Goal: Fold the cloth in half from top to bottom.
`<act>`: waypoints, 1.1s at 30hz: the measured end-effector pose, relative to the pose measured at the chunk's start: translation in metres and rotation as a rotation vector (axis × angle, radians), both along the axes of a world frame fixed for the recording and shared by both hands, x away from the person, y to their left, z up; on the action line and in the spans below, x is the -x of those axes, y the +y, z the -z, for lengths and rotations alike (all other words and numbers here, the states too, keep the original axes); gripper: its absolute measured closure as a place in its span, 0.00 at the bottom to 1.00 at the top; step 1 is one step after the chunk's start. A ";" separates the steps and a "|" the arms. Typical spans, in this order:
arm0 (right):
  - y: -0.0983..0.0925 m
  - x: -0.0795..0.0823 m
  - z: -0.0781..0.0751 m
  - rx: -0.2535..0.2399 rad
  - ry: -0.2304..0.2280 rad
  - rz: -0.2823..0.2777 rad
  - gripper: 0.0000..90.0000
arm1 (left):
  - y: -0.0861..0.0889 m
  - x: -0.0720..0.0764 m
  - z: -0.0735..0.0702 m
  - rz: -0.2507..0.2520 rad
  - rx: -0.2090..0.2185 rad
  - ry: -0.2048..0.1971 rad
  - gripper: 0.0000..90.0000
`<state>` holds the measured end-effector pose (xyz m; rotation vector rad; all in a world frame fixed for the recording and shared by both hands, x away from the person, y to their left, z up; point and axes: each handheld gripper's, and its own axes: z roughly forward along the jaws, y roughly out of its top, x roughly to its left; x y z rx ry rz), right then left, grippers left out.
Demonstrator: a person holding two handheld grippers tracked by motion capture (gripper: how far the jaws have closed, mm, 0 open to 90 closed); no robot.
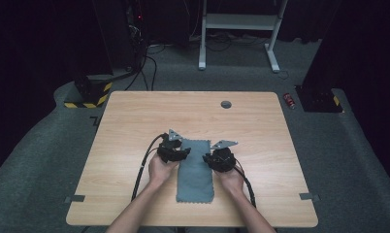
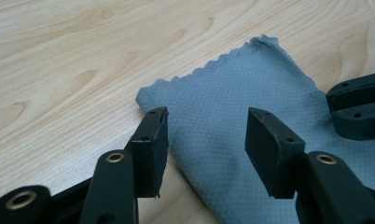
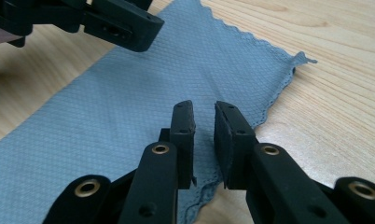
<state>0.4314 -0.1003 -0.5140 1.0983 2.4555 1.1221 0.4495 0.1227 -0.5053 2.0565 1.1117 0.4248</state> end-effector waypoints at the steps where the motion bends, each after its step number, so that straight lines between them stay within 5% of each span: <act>1: 0.000 -0.001 0.001 -0.002 0.002 0.003 0.86 | 0.001 -0.001 0.002 -0.006 -0.003 0.007 0.55; 11: -0.006 -0.008 0.003 0.040 0.006 0.012 0.84 | 0.013 -0.010 0.011 -0.064 -0.049 0.040 0.55; 26: -0.011 -0.036 -0.011 -0.014 0.004 0.122 0.80 | 0.027 -0.021 0.011 -0.140 0.051 0.027 0.56; 29: -0.012 -0.041 -0.011 -0.022 0.016 0.147 0.79 | 0.027 -0.022 0.012 -0.138 0.057 0.024 0.56; 31: -0.010 -0.046 -0.009 -0.020 0.026 0.165 0.77 | 0.025 -0.027 0.011 -0.122 0.056 0.069 0.55; 33: -0.009 -0.050 -0.009 -0.020 0.030 0.174 0.76 | 0.023 -0.028 0.007 -0.118 0.069 0.042 0.54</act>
